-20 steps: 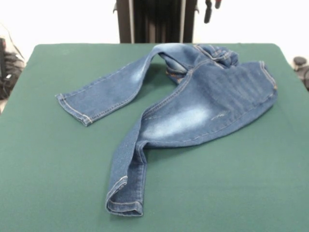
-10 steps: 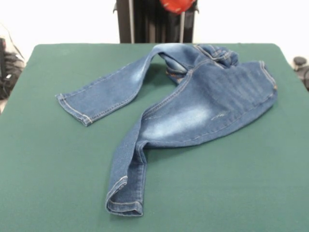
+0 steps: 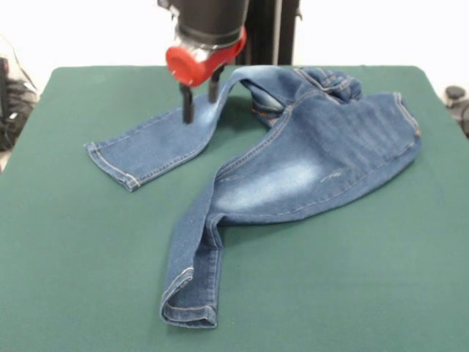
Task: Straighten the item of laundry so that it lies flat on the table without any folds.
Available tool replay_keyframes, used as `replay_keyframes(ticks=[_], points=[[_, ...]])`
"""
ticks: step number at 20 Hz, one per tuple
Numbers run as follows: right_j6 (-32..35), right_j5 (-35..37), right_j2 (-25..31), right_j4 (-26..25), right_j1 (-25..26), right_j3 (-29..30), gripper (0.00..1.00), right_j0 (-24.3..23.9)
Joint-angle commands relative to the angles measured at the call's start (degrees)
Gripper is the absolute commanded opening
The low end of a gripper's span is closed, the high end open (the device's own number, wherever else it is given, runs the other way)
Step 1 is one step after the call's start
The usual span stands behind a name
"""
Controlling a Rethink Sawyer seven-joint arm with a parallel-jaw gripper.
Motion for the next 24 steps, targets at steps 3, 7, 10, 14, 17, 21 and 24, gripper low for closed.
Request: replay_keyframes(ticks=[3,7,10,14,17,21,24], points=[[-7.75,5.86,12.45,-5.47,4.72,-7.06,1.0,-2.24],[-7.0,6.09,13.53,-7.67,5.73,-8.05,1.0,-3.12],[-8.33,6.89,14.25,-9.61,6.43,-8.72,1.0,-4.03],[-8.08,9.67,14.31,-11.23,7.02,-9.57,1.0,-5.11],[-9.62,10.79,15.0,-12.55,7.32,-9.51,1.0,-6.3],[-8.42,11.05,15.12,-14.02,6.64,-7.79,1.0,-7.62],[-7.84,11.98,14.83,-15.09,4.49,-4.81,1.0,-8.31]])
